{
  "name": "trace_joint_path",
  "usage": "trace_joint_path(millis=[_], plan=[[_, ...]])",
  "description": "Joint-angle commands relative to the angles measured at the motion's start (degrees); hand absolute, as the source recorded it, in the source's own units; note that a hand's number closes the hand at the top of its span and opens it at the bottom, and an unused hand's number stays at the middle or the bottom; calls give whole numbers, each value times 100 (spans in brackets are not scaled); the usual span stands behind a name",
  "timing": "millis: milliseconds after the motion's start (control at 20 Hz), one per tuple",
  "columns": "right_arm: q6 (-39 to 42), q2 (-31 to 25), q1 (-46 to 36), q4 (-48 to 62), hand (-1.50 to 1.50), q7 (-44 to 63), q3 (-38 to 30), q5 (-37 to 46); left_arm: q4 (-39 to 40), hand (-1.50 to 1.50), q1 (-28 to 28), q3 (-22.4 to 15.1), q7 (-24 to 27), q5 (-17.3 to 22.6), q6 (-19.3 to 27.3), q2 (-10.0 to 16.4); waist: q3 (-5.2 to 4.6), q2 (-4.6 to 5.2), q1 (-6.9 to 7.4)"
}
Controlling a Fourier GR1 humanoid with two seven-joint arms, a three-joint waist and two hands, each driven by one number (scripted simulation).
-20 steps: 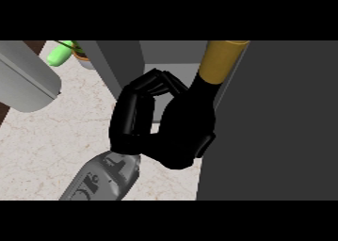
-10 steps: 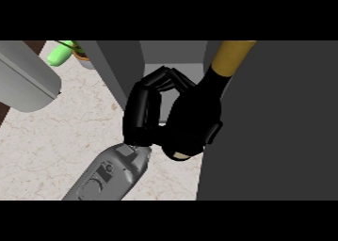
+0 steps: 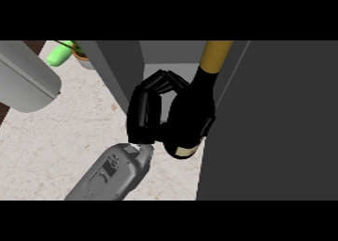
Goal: Pick up the wine, place it into the cabinet and close the cabinet
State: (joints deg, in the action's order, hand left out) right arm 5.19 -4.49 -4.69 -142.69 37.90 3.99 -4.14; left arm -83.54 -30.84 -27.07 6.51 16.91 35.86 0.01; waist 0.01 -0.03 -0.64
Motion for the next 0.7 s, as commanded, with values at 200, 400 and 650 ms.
trace_joint_path(millis=[200, 400, 650], plan=[[-99, 145, -70, -233, -150, 81, 253, 23, 1061, 150, -123, -181, 746, -41, 85, -1, -1, 6, 13], [-230, 158, 18, -692, -150, 439, 453, 92, 1361, 150, -134, -167, 913, -54, 33, 1, -3, 0, 2], [114, -43, 300, -540, -150, -33, -235, -503, 1797, 150, 102, 161, 1688, 89, -260, 0, 0, 7, -5]])
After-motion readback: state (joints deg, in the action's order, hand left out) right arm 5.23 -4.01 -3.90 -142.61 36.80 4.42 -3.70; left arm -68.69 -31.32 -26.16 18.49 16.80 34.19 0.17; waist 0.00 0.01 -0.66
